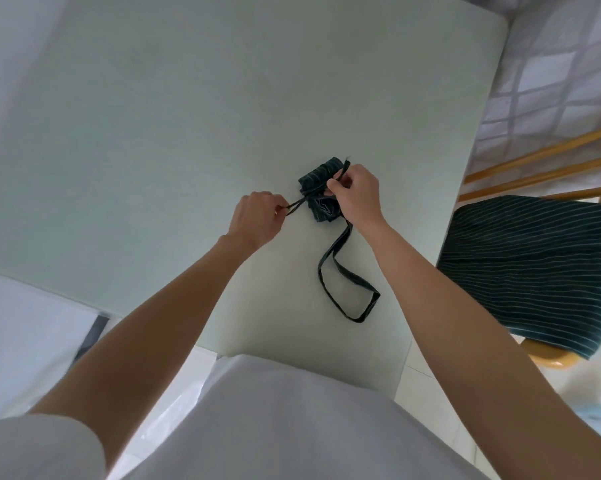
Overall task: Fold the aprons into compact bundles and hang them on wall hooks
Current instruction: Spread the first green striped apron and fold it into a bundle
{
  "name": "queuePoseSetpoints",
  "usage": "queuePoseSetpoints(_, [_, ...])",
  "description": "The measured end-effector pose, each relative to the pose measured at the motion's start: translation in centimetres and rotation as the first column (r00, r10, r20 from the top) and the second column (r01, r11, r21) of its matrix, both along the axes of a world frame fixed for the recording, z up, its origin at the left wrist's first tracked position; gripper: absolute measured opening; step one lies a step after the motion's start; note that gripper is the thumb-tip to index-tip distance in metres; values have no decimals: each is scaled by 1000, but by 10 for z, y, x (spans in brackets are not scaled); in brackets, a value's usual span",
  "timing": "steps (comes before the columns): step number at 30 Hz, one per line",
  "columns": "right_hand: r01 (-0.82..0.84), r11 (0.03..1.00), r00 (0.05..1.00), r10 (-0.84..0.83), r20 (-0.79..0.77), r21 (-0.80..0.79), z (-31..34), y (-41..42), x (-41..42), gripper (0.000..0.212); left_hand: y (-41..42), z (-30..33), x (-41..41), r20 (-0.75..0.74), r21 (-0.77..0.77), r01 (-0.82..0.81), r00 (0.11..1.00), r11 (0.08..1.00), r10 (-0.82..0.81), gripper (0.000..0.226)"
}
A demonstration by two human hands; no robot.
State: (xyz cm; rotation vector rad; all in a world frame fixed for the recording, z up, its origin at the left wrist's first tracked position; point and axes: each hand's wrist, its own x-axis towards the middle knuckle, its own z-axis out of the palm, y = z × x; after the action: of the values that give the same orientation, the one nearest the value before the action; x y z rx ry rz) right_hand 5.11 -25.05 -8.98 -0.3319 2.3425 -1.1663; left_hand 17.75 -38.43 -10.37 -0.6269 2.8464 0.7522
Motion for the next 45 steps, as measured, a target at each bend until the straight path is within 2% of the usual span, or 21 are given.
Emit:
queuePoseSetpoints(5, [252,960,953,-224,205,-121,0,-4,6,26,-3,-6,1,37,-20,7,999,1000,-6,25])
queuePoseSetpoints(7, [208,970,973,-192,129,-123,2,-2,8,22,-4,-6,0,64,-15,9,998,1000,-7,25])
queuePoseSetpoints(9, [46,991,998,-40,44,-126,10,5,7,5,-4,-3,4,44,30,-40,998,999,38,25])
queuePoseSetpoints(12, [-24,990,999,19,-37,-141,28,39,10,31,14,7,21,-180,113,-75,979,991,95,31])
queuePoseSetpoints(13, [-42,991,995,30,-92,-131,30,55,14,29,25,13,26,-261,127,-23,964,992,56,29])
queuePoseSetpoints(15, [-160,987,968,157,-195,-3,24,91,30,22,50,21,34,-340,145,201,929,969,-142,20])
queuePoseSetpoints(17, [-304,929,926,341,-165,213,11,120,50,32,73,20,39,-359,120,479,838,870,-412,15])
queuePoseSetpoints(18, [-357,886,906,406,-123,296,4,129,59,40,81,15,41,-311,77,587,782,806,-540,17])
queuePoseSetpoints(20, [-421,829,873,481,-86,368,-5,142,74,42,96,10,46,-10,10,723,691,691,-723,31])
queuePoseSetpoints(21, [-436,815,854,508,-110,382,-5,146,79,37,101,10,49,162,-31,762,643,647,-749,39])
queuePoseSetpoints(22, [-434,818,846,514,-141,377,-5,147,81,33,103,10,53,261,-66,775,621,628,-739,42])
queuePoseSetpoints(24, [-390,872,865,457,-207,297,5,144,79,30,101,16,61,274,-80,736,665,672,-695,38])
queuePoseSetpoints(27, [-390,908,872,418,-255,155,40,125,64,30,85,33,74,138,-33,525,845,850,-516,21])
queuePoseSetpoints(29, [-520,838,804,546,-237,167,66,107,54,27,74,52,84,53,-30,373,927,928,-371,12])
queuePoseSetpoints(31, [-646,742,719,670,-185,179,87,85,45,27,61,74,90,28,-38,247,969,968,-246,15])
queuePoseSetpoints(33, [-700,696,690,717,-104,159,107,61,41,27,43,96,94,-22,-19,105,994,994,-105,21])
queuePoseSetpoints(35, [-705,701,696,713,-87,105,127,35,39,30,23,113,99,-85,75,-67,994,995,73,20])
queuePoseSetpoints(37, [-734,673,657,738,-153,91,147,12,39,45,3,129,100,-166,231,-179,961,956,220,17])
queuePoseSetpoints(39, [-776,627,610,773,-175,64,170,-16,42,38,-19,151,106,-259,335,-244,905,910,338,13])
queuePoseSetpoints(42, [-783,618,621,767,-160,-74,201,-59,56,31,-45,190,115,-379,458,-278,798,844,469,10])
queuePoseSetpoints(45, [-775,616,629,731,-263,-142,223,-99,77,28,-65,232,130,-492,500,-225,721,837,488,26])
